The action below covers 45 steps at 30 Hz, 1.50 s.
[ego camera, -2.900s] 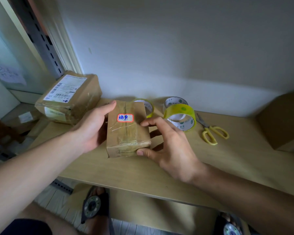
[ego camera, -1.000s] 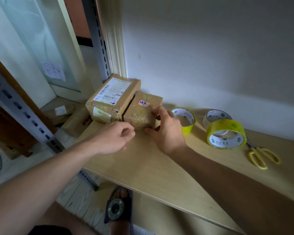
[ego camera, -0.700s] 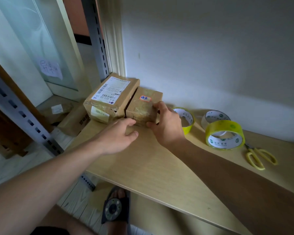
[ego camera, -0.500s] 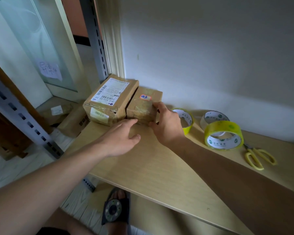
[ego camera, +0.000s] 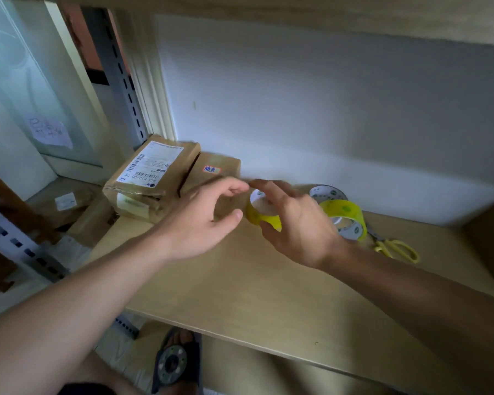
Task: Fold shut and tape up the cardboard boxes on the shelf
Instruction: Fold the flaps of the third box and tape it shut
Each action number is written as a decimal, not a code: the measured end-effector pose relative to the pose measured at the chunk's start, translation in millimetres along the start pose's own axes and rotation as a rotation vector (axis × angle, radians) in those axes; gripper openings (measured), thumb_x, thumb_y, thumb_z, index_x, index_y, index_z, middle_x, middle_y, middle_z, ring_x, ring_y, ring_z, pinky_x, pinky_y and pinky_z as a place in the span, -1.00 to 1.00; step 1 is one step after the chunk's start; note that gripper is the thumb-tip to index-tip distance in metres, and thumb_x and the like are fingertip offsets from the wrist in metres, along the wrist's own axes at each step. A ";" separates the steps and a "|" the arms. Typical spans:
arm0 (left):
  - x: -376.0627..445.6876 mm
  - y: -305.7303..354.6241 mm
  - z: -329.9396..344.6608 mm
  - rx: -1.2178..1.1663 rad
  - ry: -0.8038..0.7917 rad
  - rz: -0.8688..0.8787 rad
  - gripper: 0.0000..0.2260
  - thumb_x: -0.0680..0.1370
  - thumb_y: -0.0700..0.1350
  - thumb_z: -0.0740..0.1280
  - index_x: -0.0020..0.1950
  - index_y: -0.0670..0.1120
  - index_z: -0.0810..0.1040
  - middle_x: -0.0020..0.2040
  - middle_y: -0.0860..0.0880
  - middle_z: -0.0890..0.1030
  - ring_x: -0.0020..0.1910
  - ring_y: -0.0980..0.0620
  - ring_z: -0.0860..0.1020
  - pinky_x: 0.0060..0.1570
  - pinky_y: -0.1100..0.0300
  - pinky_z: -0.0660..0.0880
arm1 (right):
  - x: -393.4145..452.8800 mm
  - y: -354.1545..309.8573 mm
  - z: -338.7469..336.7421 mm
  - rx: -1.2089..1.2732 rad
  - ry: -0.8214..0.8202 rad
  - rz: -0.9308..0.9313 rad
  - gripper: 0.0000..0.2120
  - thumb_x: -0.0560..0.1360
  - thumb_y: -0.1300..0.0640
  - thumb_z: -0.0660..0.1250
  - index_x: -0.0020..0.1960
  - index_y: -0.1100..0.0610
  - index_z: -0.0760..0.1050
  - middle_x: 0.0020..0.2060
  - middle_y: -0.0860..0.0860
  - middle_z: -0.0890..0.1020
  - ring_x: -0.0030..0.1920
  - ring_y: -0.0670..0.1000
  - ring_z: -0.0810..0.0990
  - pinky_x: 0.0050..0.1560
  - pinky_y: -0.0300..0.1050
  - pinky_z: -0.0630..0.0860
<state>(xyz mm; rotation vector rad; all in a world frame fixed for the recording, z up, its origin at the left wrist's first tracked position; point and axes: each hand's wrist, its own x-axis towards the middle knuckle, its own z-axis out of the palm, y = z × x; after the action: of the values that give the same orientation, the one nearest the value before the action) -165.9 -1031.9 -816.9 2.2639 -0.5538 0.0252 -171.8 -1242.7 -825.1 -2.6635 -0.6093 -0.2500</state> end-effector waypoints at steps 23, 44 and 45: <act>54.2 77.1 71.5 -0.023 -0.022 0.286 -0.47 0.53 -0.07 0.35 0.51 0.06 0.39 0.44 0.19 0.47 0.47 0.31 0.36 0.39 0.38 0.30 | -116.3 97.8 -95.3 0.112 0.243 0.154 -0.27 0.45 0.04 0.50 0.55 0.02 0.30 0.45 -0.03 0.41 0.47 -0.04 0.37 0.41 -0.43 0.20; 55.1 173.6 178.4 -0.256 -0.138 0.333 -0.57 0.53 -0.07 0.36 0.41 0.09 0.47 0.35 0.22 0.53 0.38 0.31 0.44 0.24 0.20 0.51 | -199.0 139.6 -149.4 -0.055 0.581 0.349 -0.40 0.42 0.18 0.49 0.43 0.08 0.43 0.29 0.03 0.48 0.31 0.08 0.49 0.30 -0.21 0.36; 57.1 180.6 187.3 -0.296 -0.157 0.312 -0.57 0.52 -0.05 0.35 0.39 0.10 0.47 0.33 0.24 0.53 0.37 0.29 0.46 0.19 0.12 0.56 | -200.8 140.9 -151.0 -0.069 0.596 0.365 -0.40 0.42 0.18 0.50 0.43 0.09 0.43 0.28 0.04 0.49 0.31 0.09 0.49 0.29 -0.20 0.36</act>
<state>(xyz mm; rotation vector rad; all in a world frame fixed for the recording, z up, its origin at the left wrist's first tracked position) -215.0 -1293.5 -808.7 1.8852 -0.9277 -0.0747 -299.7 -1497.9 -787.3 -2.5077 0.0724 -0.9168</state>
